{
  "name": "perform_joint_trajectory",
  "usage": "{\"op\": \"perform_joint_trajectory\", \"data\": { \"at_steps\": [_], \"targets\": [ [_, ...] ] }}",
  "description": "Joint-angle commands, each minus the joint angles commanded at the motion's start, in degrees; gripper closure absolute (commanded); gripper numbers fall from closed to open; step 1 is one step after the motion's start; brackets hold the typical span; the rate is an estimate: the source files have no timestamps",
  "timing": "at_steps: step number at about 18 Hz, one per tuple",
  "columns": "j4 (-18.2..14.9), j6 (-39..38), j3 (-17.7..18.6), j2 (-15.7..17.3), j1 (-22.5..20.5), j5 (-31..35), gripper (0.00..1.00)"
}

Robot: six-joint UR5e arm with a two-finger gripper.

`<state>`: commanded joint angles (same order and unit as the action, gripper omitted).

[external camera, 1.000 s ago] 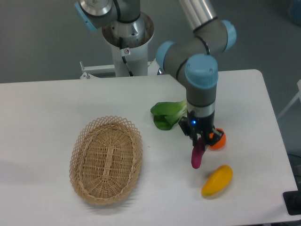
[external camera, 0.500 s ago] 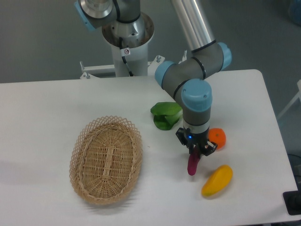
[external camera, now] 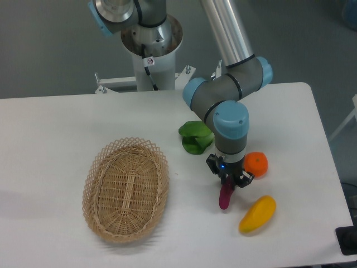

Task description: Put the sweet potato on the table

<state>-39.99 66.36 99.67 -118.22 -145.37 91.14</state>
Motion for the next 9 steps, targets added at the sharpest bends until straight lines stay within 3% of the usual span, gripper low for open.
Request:
{"op": "perform_joint_trajectory", "data": {
  "at_steps": [9],
  "targets": [
    [-0.26, -0.09, -1.14, 5.53, -0.09, 2.28, 0.00]
  ]
}}
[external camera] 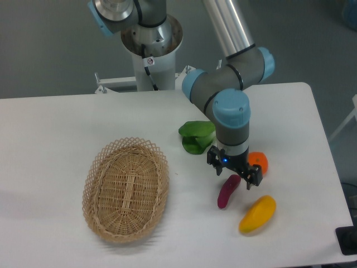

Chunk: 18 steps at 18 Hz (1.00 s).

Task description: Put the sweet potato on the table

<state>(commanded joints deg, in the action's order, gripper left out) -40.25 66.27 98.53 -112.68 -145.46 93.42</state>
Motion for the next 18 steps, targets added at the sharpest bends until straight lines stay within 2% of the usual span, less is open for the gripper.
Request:
{"op": "perform_joint_trajectory", "data": {
  "at_steps": [4, 6, 9, 12, 15, 18],
  "targets": [
    [-0.61, 0.97, -2.28, 3.60, -2.36, 0.27, 0.00],
    [-2.80, 1.58, -3.34, 5.63, -4.73, 0.10, 0.00],
    [-14.20, 6.56, -6.15, 8.52, -7.20, 0.36, 0.00],
    [-20.55, 16.32, -8.00, 10.64, -10.71, -0.77, 0.00],
    [-28.89, 20.20, -9.84, 11.43, -15.19, -8.59, 0.00],
    [-29.97, 28.97, -8.27, 13.72, -16.43, -7.29, 0.00]
  ]
}}
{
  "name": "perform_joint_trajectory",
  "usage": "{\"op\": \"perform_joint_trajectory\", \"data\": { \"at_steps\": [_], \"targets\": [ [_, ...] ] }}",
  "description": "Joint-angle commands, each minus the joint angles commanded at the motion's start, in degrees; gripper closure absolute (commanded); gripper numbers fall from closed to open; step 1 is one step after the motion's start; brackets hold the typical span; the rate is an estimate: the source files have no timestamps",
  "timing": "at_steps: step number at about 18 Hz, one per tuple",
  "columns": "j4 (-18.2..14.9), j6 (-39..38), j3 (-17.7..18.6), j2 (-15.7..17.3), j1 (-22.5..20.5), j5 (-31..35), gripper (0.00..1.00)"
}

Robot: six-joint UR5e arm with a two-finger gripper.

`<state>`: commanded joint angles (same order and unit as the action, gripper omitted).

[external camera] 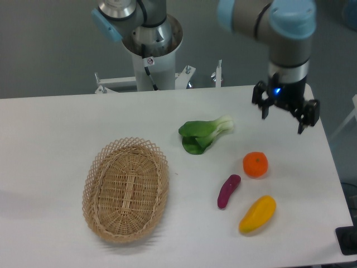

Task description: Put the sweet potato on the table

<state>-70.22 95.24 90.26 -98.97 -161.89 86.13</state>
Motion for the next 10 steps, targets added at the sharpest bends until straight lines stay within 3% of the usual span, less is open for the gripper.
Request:
{"op": "perform_joint_trajectory", "data": {
  "at_steps": [10],
  "targets": [
    [-0.26, 2.40, 0.27, 1.15, -1.85, -0.52, 0.00]
  ]
}}
